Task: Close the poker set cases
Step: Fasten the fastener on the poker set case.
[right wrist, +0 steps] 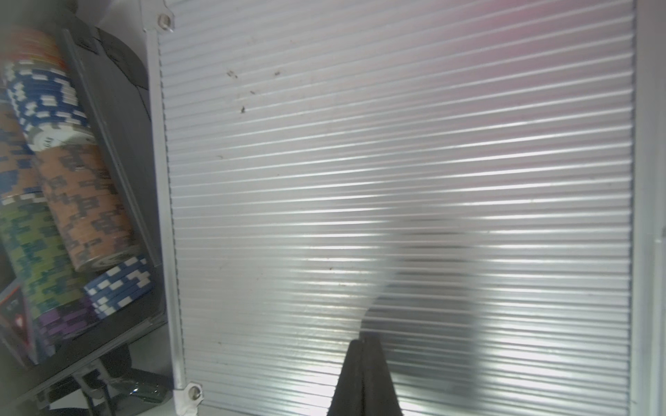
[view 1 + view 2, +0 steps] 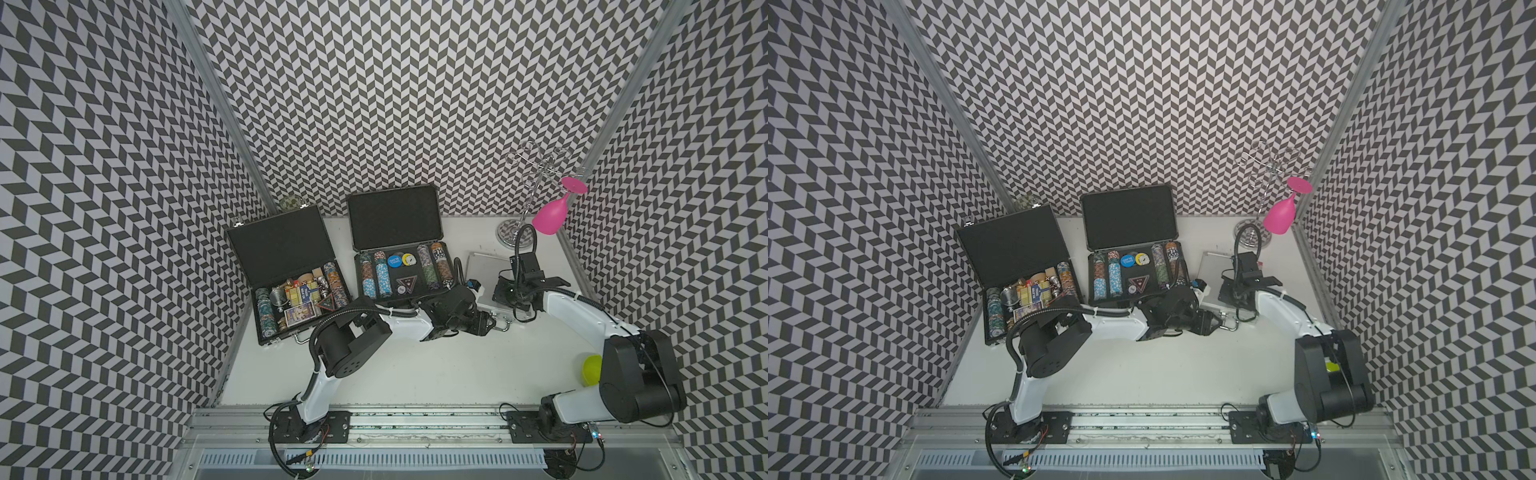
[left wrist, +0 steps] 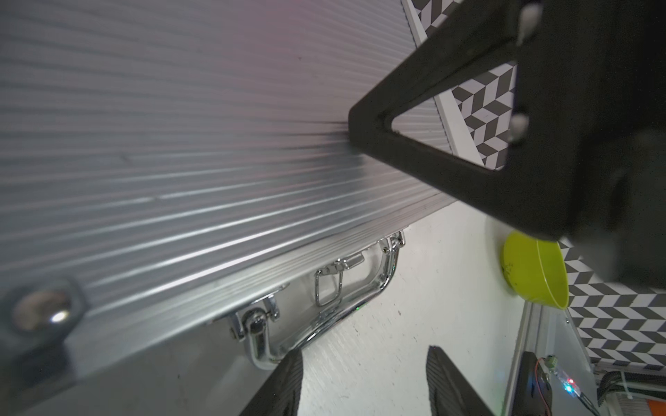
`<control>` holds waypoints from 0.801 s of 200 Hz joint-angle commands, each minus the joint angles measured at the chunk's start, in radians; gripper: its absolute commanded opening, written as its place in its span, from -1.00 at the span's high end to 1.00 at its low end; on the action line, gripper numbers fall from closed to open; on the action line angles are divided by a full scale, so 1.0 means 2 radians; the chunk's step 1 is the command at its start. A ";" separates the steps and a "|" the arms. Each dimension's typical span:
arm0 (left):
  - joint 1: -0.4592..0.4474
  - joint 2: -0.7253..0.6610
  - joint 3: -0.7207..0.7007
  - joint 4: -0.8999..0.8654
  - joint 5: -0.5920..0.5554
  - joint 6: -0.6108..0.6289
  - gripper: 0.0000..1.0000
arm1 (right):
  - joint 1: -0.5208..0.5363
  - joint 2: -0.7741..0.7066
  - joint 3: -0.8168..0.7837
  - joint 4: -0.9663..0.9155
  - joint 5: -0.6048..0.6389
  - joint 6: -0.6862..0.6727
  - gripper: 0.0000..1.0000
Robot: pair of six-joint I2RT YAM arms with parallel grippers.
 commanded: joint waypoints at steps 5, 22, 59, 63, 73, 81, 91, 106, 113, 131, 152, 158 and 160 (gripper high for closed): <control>-0.012 0.001 0.010 0.011 0.001 -0.034 -0.14 | 0.003 0.037 -0.002 -0.088 0.030 -0.016 1.00; -0.013 0.006 0.009 0.015 0.000 -0.043 -0.13 | 0.005 0.046 0.007 -0.096 0.038 -0.021 1.00; -0.016 0.024 0.022 0.015 0.001 -0.043 -0.17 | 0.004 0.060 0.015 -0.100 0.030 -0.028 1.00; -0.017 0.027 0.024 0.013 0.000 -0.043 -0.18 | 0.004 0.061 0.016 -0.100 0.029 -0.029 1.00; -0.018 0.032 0.030 0.006 -0.004 -0.042 -0.22 | 0.004 0.063 0.019 -0.101 0.029 -0.030 1.00; -0.018 0.034 0.032 0.006 -0.007 -0.042 -0.25 | 0.005 0.065 0.021 -0.101 0.030 -0.031 1.00; -0.018 0.037 0.033 0.008 -0.009 -0.041 -0.29 | 0.005 0.066 0.022 -0.103 0.031 -0.033 1.00; -0.018 0.041 0.040 0.004 -0.015 -0.035 -0.33 | 0.005 0.068 0.022 -0.103 0.030 -0.035 1.00; -0.018 0.043 0.043 0.000 -0.020 -0.032 -0.34 | 0.004 0.068 0.022 -0.102 0.029 -0.035 1.00; -0.019 0.049 0.056 -0.012 -0.029 -0.022 -0.36 | 0.004 0.069 0.020 -0.101 0.027 -0.036 1.00; -0.021 0.047 0.066 -0.020 -0.038 -0.014 -0.35 | 0.005 0.067 0.023 -0.101 0.025 -0.035 1.00; -0.021 0.045 0.067 -0.021 -0.041 -0.013 -0.35 | 0.005 0.066 0.025 -0.102 0.024 -0.035 1.00; -0.022 0.044 0.067 -0.021 -0.042 -0.012 -0.34 | 0.005 0.066 0.025 -0.103 0.024 -0.035 1.00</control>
